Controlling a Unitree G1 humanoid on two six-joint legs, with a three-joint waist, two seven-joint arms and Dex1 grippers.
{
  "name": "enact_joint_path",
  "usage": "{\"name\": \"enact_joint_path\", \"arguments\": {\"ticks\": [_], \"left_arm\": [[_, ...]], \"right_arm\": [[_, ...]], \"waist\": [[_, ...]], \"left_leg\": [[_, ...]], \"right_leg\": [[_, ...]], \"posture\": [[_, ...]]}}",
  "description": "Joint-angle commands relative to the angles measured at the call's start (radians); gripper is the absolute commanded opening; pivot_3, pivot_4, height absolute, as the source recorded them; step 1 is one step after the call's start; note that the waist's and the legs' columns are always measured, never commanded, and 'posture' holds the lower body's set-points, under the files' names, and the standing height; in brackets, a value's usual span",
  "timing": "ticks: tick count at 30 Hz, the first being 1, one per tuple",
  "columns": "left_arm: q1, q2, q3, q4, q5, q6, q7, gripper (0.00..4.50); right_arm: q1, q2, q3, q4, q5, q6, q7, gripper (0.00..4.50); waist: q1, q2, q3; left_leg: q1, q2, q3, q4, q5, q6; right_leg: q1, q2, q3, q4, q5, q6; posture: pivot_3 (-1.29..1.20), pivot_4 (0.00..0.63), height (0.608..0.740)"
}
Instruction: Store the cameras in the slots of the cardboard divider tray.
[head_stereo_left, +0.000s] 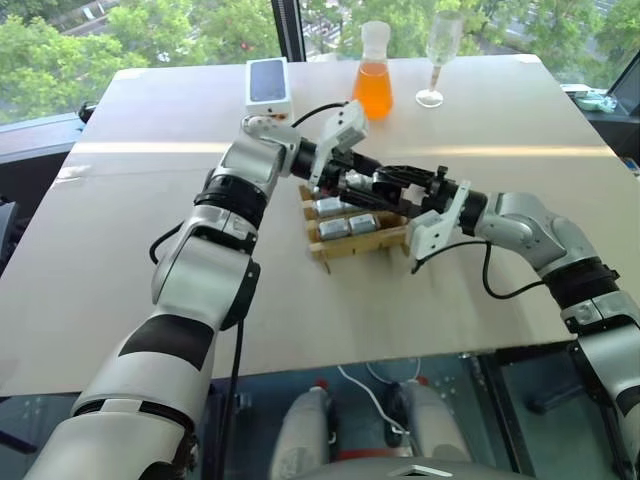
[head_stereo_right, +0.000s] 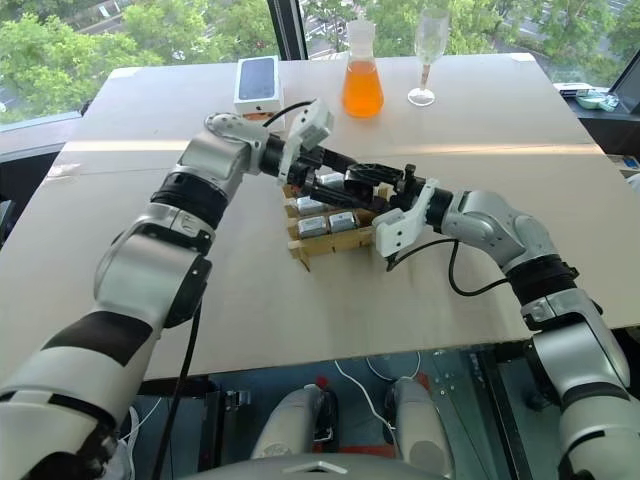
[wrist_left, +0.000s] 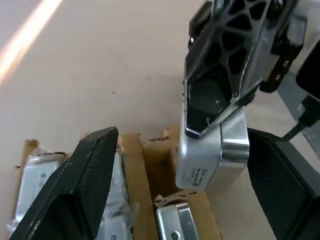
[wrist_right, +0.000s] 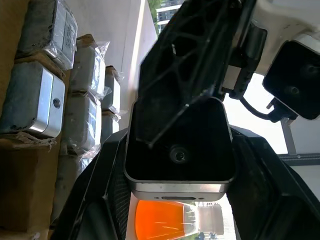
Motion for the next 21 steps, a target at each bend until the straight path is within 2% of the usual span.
{"name": "enact_joint_path", "arguments": {"ticks": [1, 3, 7, 12, 14, 15, 17, 18, 21], "left_arm": [[-0.049, -0.009, 0.050, 0.007, 0.004, -0.027, 0.002, 3.45], [-0.059, -0.016, 0.067, 0.014, 0.004, -0.028, 0.007, 2.74], [-0.073, -0.023, 0.096, 0.023, 0.003, -0.019, 0.002, 0.81], [-0.073, -0.029, 0.111, 0.015, -0.005, -0.001, -0.008, 0.76], [-0.072, -0.032, 0.115, 0.016, -0.005, 0.001, -0.004, 0.76], [-0.072, -0.036, 0.119, 0.019, -0.005, 0.003, 0.001, 0.76], [-0.072, -0.046, 0.129, 0.029, 0.001, -0.001, 0.022, 0.76], [-0.070, -0.052, 0.133, 0.035, 0.005, -0.010, 0.037, 0.76], [-0.061, -0.075, 0.144, 0.050, 0.013, -0.033, 0.085, 0.76]], "right_arm": [[-0.001, -0.005, -0.013, -0.048, 0.020, -0.004, -0.006, 2.01], [0.001, -0.005, -0.010, -0.047, 0.025, -0.006, 0.000, 2.01], [0.003, -0.012, -0.003, -0.035, 0.025, -0.003, 0.006, 2.01], [0.009, -0.012, 0.010, -0.025, 0.034, -0.001, 0.026, 2.01], [0.012, -0.016, 0.013, -0.029, 0.027, 0.010, 0.037, 3.04], [0.015, -0.017, 0.010, -0.028, 0.035, 0.013, 0.041, 3.30], [0.035, -0.010, -0.007, -0.028, 0.091, 0.032, 0.059, 4.30], [0.054, -0.006, -0.019, -0.029, 0.142, 0.052, 0.082, 4.46], [0.126, -0.035, -0.041, -0.047, 0.314, 0.102, 0.193, 4.46]], "waist": [[0.000, 0.000, 0.000], [0.001, 0.000, 0.000], [0.002, 0.000, 0.000], [0.000, 0.000, 0.000], [0.000, 0.000, 0.000], [0.000, 0.000, 0.000], [0.001, 0.000, 0.000], [0.002, 0.000, 0.000], [0.006, 0.000, 0.000]], "left_leg": [[0.000, 0.000, 0.000, 0.000, 0.000, 0.000], [0.000, 0.000, 0.000, 0.000, 0.000, 0.000], [0.000, 0.000, 0.000, 0.000, 0.000, 0.000], [0.000, 0.000, -0.001, 0.000, 0.000, 0.000], [0.000, 0.000, -0.001, 0.000, 0.000, 0.000], [0.000, 0.000, -0.001, 0.000, 0.000, 0.000], [0.000, 0.000, -0.002, 0.001, 0.000, 0.000], [0.000, 0.000, -0.002, 0.001, 0.000, 0.000], [0.000, 0.000, -0.002, 0.001, 0.000, 0.000]], "right_leg": [[0.000, 0.000, 0.000, 0.000, 0.000, 0.000], [0.000, 0.000, 0.000, 0.000, 0.000, 0.000], [0.000, 0.000, 0.000, 0.000, 0.000, 0.000], [0.000, 0.000, 0.000, 0.000, 0.000, 0.000], [0.000, 0.000, 0.000, 0.000, 0.000, 0.000], [0.000, 0.000, 0.000, 0.000, 0.000, 0.000], [0.000, 0.000, 0.000, 0.000, 0.000, 0.000], [0.000, 0.000, 0.000, 0.000, 0.000, 0.000], [0.000, -0.001, 0.000, 0.000, 0.000, 0.000]], "posture": [[0.00, 0.150, 0.740], [0.00, 0.150, 0.740], [0.00, 0.150, 0.740], [0.00, 0.150, 0.740], [0.00, 0.150, 0.740], [0.00, 0.150, 0.740], [0.00, 0.150, 0.740], [0.00, 0.150, 0.740], [0.00, 0.150, 0.740]]}}
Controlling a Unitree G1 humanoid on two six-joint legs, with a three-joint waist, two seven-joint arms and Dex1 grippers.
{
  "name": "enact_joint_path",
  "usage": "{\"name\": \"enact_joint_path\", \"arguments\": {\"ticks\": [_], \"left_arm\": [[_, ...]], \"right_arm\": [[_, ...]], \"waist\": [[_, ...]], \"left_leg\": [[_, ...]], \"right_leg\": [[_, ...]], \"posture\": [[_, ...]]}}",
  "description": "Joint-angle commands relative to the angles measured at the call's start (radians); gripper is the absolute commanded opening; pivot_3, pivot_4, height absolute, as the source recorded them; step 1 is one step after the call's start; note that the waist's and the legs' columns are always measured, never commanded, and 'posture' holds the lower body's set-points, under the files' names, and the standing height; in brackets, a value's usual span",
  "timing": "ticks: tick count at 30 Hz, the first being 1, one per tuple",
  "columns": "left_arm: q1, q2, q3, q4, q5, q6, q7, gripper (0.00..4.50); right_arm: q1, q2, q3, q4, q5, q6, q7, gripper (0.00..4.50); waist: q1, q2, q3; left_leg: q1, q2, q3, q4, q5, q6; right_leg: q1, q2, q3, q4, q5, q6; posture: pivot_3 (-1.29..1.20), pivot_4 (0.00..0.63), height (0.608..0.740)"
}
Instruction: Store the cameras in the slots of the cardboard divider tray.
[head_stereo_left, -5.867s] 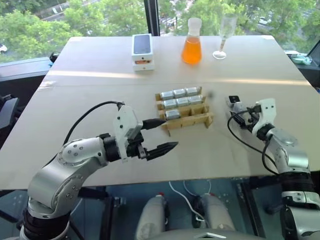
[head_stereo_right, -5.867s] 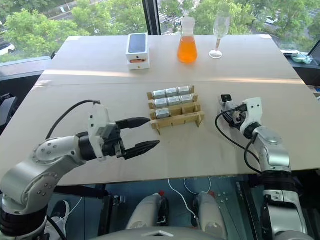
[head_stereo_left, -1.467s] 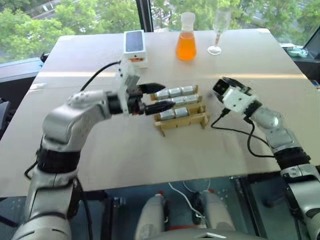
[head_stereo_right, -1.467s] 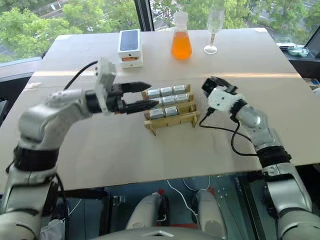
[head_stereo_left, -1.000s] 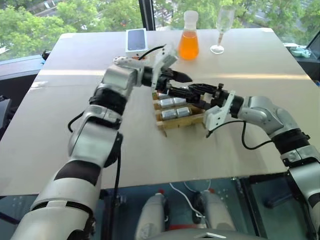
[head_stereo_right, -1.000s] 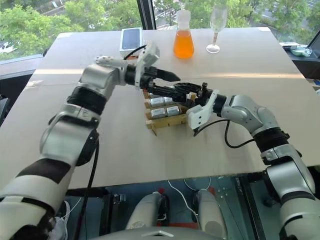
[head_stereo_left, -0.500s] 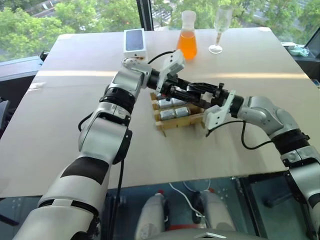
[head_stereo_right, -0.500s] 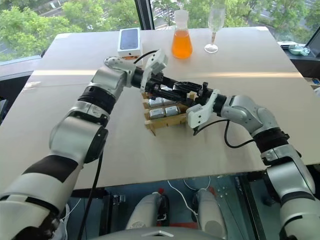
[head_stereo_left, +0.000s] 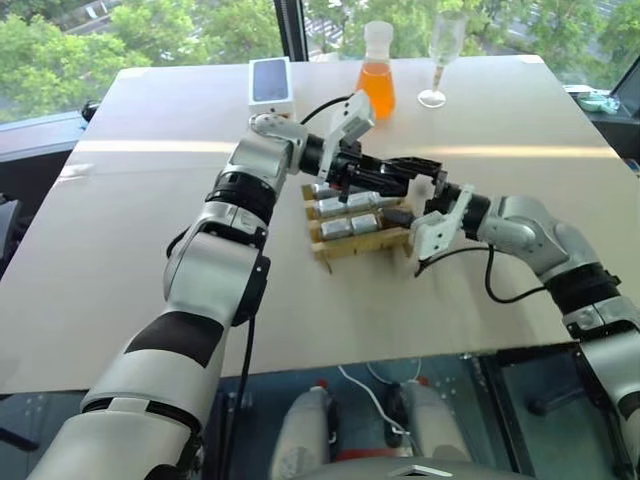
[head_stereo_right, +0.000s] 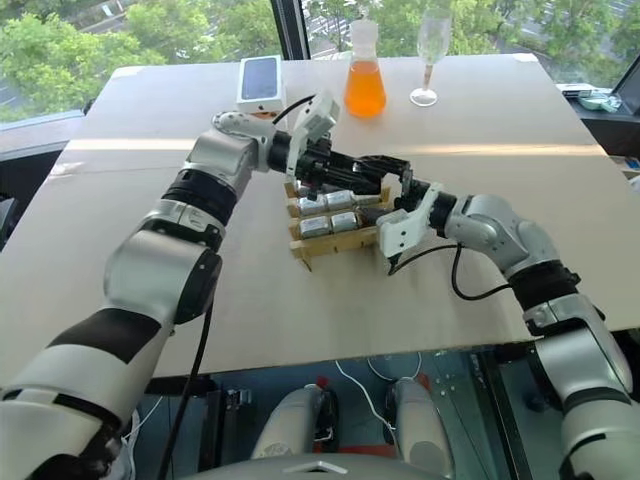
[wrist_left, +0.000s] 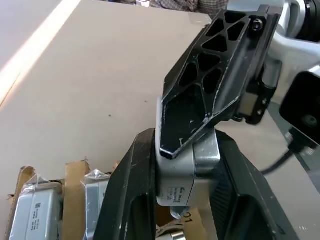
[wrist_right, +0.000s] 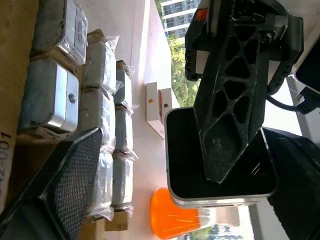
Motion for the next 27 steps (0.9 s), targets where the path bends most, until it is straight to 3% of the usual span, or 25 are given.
{"name": "enact_joint_path", "arguments": {"ticks": [1, 7, 10, 13, 20, 27], "left_arm": [[-0.026, -0.014, 0.052, 0.005, -0.002, -0.046, 0.077, 0.76], [0.029, -0.060, 0.050, 0.018, 0.030, -0.100, 0.161, 0.76], [0.048, -0.073, 0.050, 0.017, 0.040, -0.117, 0.180, 0.76], [0.063, -0.085, 0.052, 0.014, 0.047, -0.128, 0.190, 0.76], [0.101, -0.101, 0.044, 0.004, 0.072, -0.161, 0.208, 0.76], [0.128, -0.108, 0.032, 0.002, 0.109, -0.195, 0.236, 0.76]], "right_arm": [[0.097, -0.051, -0.054, -0.060, 0.240, 0.081, 0.152, 4.46], [0.422, -0.117, -0.218, -0.354, 0.769, 0.484, 0.375, 4.46], [0.590, -0.119, -0.297, -0.516, 0.948, 0.677, 0.373, 4.46], [0.743, -0.069, -0.370, -0.599, 1.090, 0.726, 0.408, 4.46], [0.923, 0.085, -0.463, -0.636, 1.167, 0.668, 0.499, 4.46], [0.980, 0.122, -0.472, -0.629, 1.139, 0.641, 0.609, 4.46]], "waist": [[0.004, 0.000, 0.000], [0.014, -0.001, 0.000], [0.014, -0.001, 0.000], [0.018, -0.001, 0.000], [0.019, -0.001, -0.001], [0.021, -0.002, -0.001]], "left_leg": [[0.000, 0.000, 0.000, 0.000, 0.000, 0.000], [0.000, 0.000, -0.004, 0.001, 0.000, 0.000], [0.002, 0.000, -0.004, 0.001, 0.000, 0.000], [0.002, 0.001, -0.006, 0.001, 0.000, 0.000], [0.003, 0.001, -0.006, 0.002, 0.000, 0.001], [0.002, 0.000, -0.006, 0.003, -0.001, 0.001]], "right_leg": [[0.000, 0.000, 0.000, 0.000, 0.000, 0.000], [0.002, -0.001, -0.001, -0.001, 0.001, 0.001], [0.002, 0.000, 0.000, 0.001, 0.001, 0.001], [0.002, 0.001, -0.001, 0.001, 0.001, 0.001], [0.003, 0.002, 0.000, 0.001, 0.001, 0.002], [0.003, 0.002, -0.001, 0.001, 0.001, 0.001]], "posture": [[0.00, 0.150, 0.740], [0.00, 0.150, 0.740], [0.00, 0.150, 0.740], [0.00, 0.150, 0.740], [0.00, 0.150, 0.740], [0.00, 0.150, 0.740]]}}
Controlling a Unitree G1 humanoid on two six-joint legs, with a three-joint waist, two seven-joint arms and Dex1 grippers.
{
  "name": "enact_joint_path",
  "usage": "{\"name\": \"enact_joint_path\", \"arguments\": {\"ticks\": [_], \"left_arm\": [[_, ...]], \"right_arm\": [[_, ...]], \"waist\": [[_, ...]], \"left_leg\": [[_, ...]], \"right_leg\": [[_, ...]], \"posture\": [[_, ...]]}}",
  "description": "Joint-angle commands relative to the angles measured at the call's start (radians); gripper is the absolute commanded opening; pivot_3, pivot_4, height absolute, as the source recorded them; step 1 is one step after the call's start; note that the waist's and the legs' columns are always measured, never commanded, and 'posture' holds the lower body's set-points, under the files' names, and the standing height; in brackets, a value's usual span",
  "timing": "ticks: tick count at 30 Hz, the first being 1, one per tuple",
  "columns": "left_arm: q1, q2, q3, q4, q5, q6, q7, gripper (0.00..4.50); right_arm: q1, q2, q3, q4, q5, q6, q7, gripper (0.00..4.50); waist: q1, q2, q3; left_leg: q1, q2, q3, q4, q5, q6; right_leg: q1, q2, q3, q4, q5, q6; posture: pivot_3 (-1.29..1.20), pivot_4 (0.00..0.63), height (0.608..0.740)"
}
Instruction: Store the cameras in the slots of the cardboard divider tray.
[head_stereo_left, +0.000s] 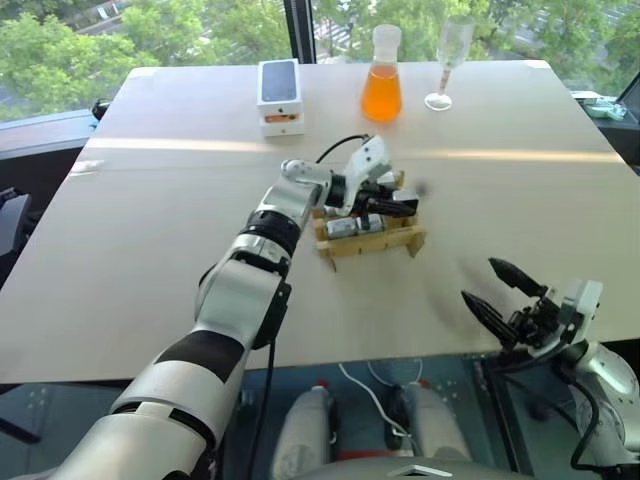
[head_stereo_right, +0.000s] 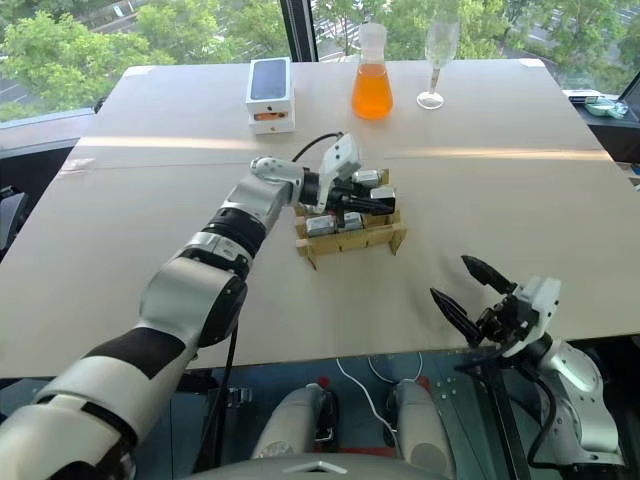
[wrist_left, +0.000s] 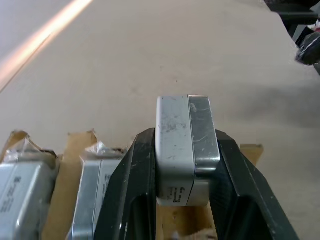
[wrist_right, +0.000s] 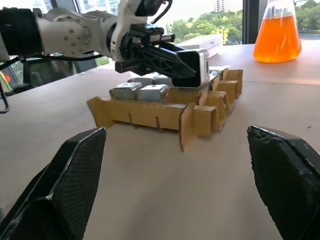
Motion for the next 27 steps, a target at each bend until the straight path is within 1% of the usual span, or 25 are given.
{"name": "enact_joint_path", "arguments": {"ticks": [1, 7, 12, 16, 18, 22, 27], "left_arm": [[-0.014, -0.008, 0.008, -0.022, 0.012, -0.032, 0.037, 0.76], [-0.005, -0.010, 0.008, -0.008, 0.029, -0.038, 0.057, 0.76], [0.013, -0.004, -0.001, -0.049, 0.039, -0.021, 0.043, 0.76], [0.034, 0.007, -0.019, -0.075, 0.062, -0.045, 0.052, 0.76], [0.046, 0.001, -0.009, -0.089, 0.047, -0.019, 0.036, 0.76], [0.061, 0.002, -0.022, -0.093, 0.072, -0.041, 0.050, 0.76], [0.065, -0.002, -0.016, -0.101, 0.063, -0.020, 0.042, 0.76]], "right_arm": [[0.001, 0.009, -0.023, -0.018, -0.011, -0.036, 0.057, 4.46], [-0.027, 0.030, -0.028, -0.025, -0.010, -0.019, 0.069, 4.46], [-0.037, 0.039, -0.034, -0.022, -0.014, -0.017, 0.070, 4.46], [-0.042, 0.043, -0.037, -0.016, -0.016, -0.015, 0.070, 4.46], [-0.044, 0.044, -0.039, -0.011, -0.015, -0.016, 0.072, 4.46], [-0.061, 0.045, -0.043, 0.003, -0.017, -0.017, 0.074, 4.46], [-0.069, 0.044, -0.052, 0.020, -0.019, -0.021, 0.081, 4.46]], "waist": [[0.000, 0.000, 0.000], [0.000, 0.000, 0.000], [0.001, 0.000, 0.000], [0.001, 0.000, 0.000], [0.001, 0.000, 0.000], [0.001, 0.000, -0.001], [0.001, 0.000, -0.001]], "left_leg": [[0.000, 0.000, 0.000, 0.000, 0.000, 0.000], [0.000, 0.000, -0.001, 0.000, 0.000, 0.000], [0.000, 0.000, -0.001, 0.000, 0.000, 0.000], [0.000, 0.000, -0.001, 0.000, 0.000, 0.000], [0.000, 0.000, -0.001, 0.000, 0.000, 0.000], [0.001, 0.000, 0.000, 0.001, 0.000, 0.000], [0.002, 0.000, -0.001, 0.001, 0.000, 0.000]], "right_leg": [[0.000, 0.000, 0.000, 0.000, 0.000, 0.000], [0.000, 0.000, 0.000, 0.000, 0.000, 0.000], [0.000, 0.000, 0.000, 0.000, 0.000, 0.000], [0.000, 0.000, 0.000, 0.000, 0.000, 0.000], [0.000, 0.000, 0.000, 0.000, 0.000, 0.000], [0.001, 0.000, 0.000, 0.001, 0.000, 0.000], [0.001, 0.000, 0.000, 0.001, 0.000, 0.000]], "posture": [[0.00, 0.150, 0.740], [0.00, 0.150, 0.740], [0.00, 0.150, 0.740], [0.00, 0.150, 0.740], [0.00, 0.150, 0.740], [0.00, 0.150, 0.740], [0.00, 0.150, 0.740]]}}
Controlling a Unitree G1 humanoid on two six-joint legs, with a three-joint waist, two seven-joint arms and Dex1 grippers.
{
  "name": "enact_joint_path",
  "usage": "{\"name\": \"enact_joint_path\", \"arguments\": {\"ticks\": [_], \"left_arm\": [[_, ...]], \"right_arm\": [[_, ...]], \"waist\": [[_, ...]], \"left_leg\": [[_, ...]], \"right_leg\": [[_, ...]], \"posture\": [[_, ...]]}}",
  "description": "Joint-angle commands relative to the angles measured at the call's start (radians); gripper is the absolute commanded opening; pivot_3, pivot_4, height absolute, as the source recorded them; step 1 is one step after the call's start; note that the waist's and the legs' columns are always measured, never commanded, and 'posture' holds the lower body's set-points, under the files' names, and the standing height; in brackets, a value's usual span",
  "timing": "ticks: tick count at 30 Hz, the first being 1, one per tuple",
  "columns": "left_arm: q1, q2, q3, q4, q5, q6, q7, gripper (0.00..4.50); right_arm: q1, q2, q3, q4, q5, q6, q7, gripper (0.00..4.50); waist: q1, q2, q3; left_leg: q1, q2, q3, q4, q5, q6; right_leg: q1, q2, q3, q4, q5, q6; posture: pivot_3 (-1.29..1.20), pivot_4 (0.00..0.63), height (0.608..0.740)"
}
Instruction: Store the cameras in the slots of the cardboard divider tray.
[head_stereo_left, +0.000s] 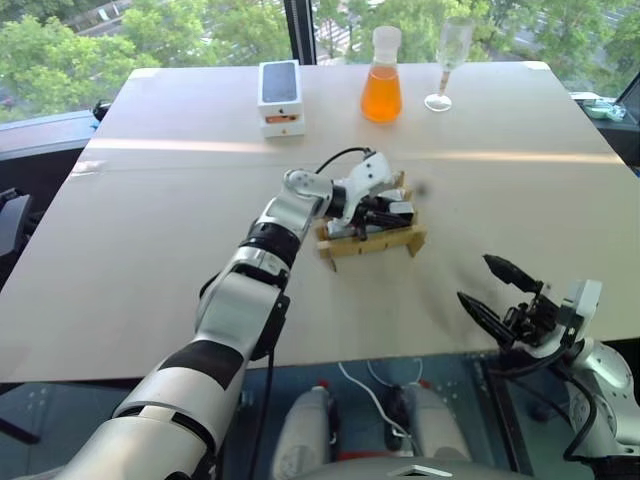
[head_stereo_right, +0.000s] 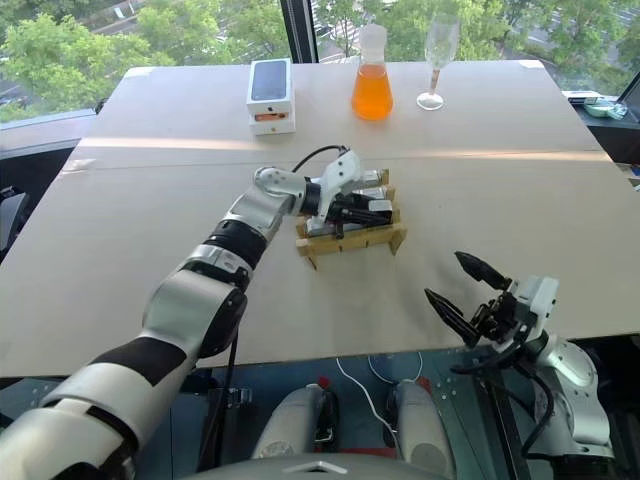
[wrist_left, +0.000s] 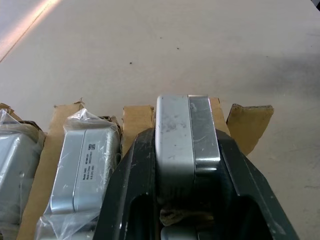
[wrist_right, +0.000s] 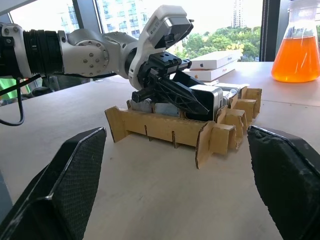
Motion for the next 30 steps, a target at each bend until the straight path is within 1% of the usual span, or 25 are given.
{"name": "enact_joint_path", "arguments": {"ticks": [1, 5, 6, 7, 9, 10, 12, 13, 17, 19, 21, 23, 24, 27, 28, 30], "left_arm": [[0.006, -0.002, 0.002, -0.030, -0.006, 0.004, 0.002, 0.76], [0.005, 0.002, 0.012, -0.029, -0.016, 0.025, -0.005, 0.76], [0.004, 0.002, 0.015, -0.033, -0.021, 0.030, -0.008, 1.78], [0.004, 0.002, 0.017, -0.038, -0.023, 0.029, -0.009, 2.05], [0.010, 0.007, 0.017, -0.054, -0.019, 0.008, 0.010, 2.93], [0.014, 0.010, 0.019, -0.067, -0.020, 0.012, 0.015, 3.27], [0.027, 0.024, 0.029, -0.114, -0.035, 0.039, 0.006, 4.14], [0.037, 0.033, 0.039, -0.158, -0.050, 0.059, -0.003, 4.14], [0.120, 0.112, 0.107, -0.529, -0.159, 0.242, -0.001, 4.14], [0.198, 0.164, 0.171, -0.747, -0.236, 0.370, 0.038, 4.14], [0.268, 0.199, 0.223, -0.906, -0.296, 0.468, 0.087, 4.14], [0.335, 0.223, 0.259, -1.025, -0.337, 0.537, 0.136, 4.14], [0.392, 0.240, 0.288, -1.097, -0.352, 0.576, 0.173, 4.14], [0.704, 0.292, 0.433, -1.368, -0.383, 0.656, 0.294, 4.14], [0.803, 0.314, 0.460, -1.442, -0.380, 0.661, 0.311, 4.14], [0.990, 0.328, 0.523, -1.554, -0.398, 0.676, 0.339, 4.14]], "right_arm": [[-0.002, 0.002, -0.036, 0.000, 0.003, -0.008, 0.015, 4.46], [-0.003, 0.005, -0.038, 0.003, 0.005, -0.009, 0.016, 4.46], [-0.004, 0.006, -0.039, 0.005, 0.004, -0.010, 0.018, 4.50], [-0.004, 0.006, -0.039, 0.007, 0.003, -0.011, 0.020, 4.50], [-0.006, 0.008, -0.040, 0.012, 0.001, -0.011, 0.025, 4.50], [-0.004, 0.008, -0.041, 0.011, 0.001, -0.011, 0.027, 4.50], [-0.002, 0.010, -0.042, 0.007, 0.000, -0.008, 0.028, 4.50], [-0.002, 0.010, -0.043, 0.005, 0.000, -0.006, 0.028, 4.50], [0.009, 0.003, -0.044, -0.005, -0.005, 0.001, 0.033, 4.50], [-0.003, -0.002, -0.043, 0.001, -0.014, 0.012, 0.023, 4.50], [-0.014, -0.006, -0.044, 0.009, -0.032, 0.020, 0.010, 4.50], [-0.016, -0.011, -0.047, 0.014, -0.042, 0.027, 0.007, 4.50], [-0.020, -0.019, -0.048, 0.024, -0.049, 0.034, 0.007, 4.50], [-0.077, -0.055, -0.060, 0.111, -0.092, 0.045, 0.008, 4.50], [-0.097, -0.071, -0.063, 0.139, -0.107, 0.044, 0.015, 4.50], [-0.146, -0.107, -0.064, 0.199, -0.122, 0.056, 0.039, 4.50]], "waist": [[0.000, 0.000, 0.000], [0.000, 0.000, 0.000], [0.000, 0.000, 0.000], [0.000, 0.000, 0.000], [0.000, 0.000, 0.000], [0.000, 0.000, 0.000], [-0.001, 0.000, 0.000], [-0.002, 0.000, 0.000], [-0.006, 0.000, 0.000], [-0.009, 0.000, 0.000], [-0.008, 0.001, -0.001], [-0.005, 0.001, -0.001], [-0.003, 0.001, -0.001], [-0.018, 0.002, -0.003], [-0.023, 0.002, -0.003], [-0.029, 0.001, -0.003]], "left_leg": [[0.000, 0.000, 0.000, 0.000, 0.000, 0.000], [0.000, 0.000, 0.000, 0.000, 0.000, 0.000], [0.000, 0.000, 0.000, 0.000, 0.000, 0.000], [0.000, 0.000, 0.000, 0.000, 0.000, 0.000], [0.000, 0.000, 0.000, 0.000, 0.000, 0.000], [0.000, 0.000, 0.000, 0.000, 0.000, 0.000], [0.000, 0.000, 0.000, 0.001, 0.000, 0.000], [0.001, 0.000, 0.000, 0.001, 0.000, 0.000], [0.001, 0.001, 0.000, 0.001, 0.000, 0.000], [0.001, 0.002, 0.000, 0.001, 0.000, 0.000], [0.003, 0.002, 0.001, 0.001, 0.000, 0.000], [0.005, 0.002, 0.002, 0.001, 0.000, 0.000], [0.008, 0.002, 0.002, 0.001, 0.000, 0.000], [0.017, 0.002, 0.003, -0.001, 0.000, 0.000], [0.018, 0.002, 0.003, -0.002, 0.000, 0.000], [0.018, 0.003, 0.003, -0.002, 0.000, 0.000]], "right_leg": [[0.000, 0.000, 0.000, 0.000, 0.000, 0.000], [0.000, 0.000, 0.000, 0.000, 0.000, 0.000], [0.000, 0.000, 0.000, 0.000, 0.000, 0.000], [0.000, 0.000, 0.000, 0.000, 0.000, 0.000], [0.000, 0.000, 0.000, 0.000, 0.000, 0.000], [0.000, 0.000, 0.000, 0.000, 0.000, 0.000], [0.000, 0.000, 0.000, 0.001, 0.000, 0.000], [0.000, 0.000, 0.001, 0.002, 0.000, 0.000], [-0.001, 0.000, 0.001, 0.004, 0.000, 0.000], [-0.001, 0.000, 0.002, 0.005, 0.000, 0.000], [-0.001, -0.001, 0.003, 0.007, 0.000, 0.000], [0.000, -0.002, 0.004, 0.008, 0.000, 0.000], [0.003, -0.003, 0.004, 0.008, 0.000, 0.000], [0.012, -0.007, 0.005, 0.006, 0.000, 0.000], [0.012, -0.007, 0.006, 0.007, 0.000, 0.000], [0.011, -0.007, 0.005, 0.006, 0.000, 0.000]], "posture": [[0.00, 0.150, 0.740], [0.00, 0.150, 0.740], [0.00, 0.150, 0.740], [0.00, 0.150, 0.740], [0.00, 0.150, 0.740], [0.00, 0.150, 0.740], [0.00, 0.150, 0.740], [0.00, 0.150, 0.740], [0.00, 0.150, 0.740], [0.00, 0.150, 0.740], [0.00, 0.150, 0.740], [0.00, 0.150, 0.740], [0.00, 0.150, 0.740], [0.00, 0.150, 0.740], [0.00, 0.150, 0.740], [0.00, 0.150, 0.740]]}}
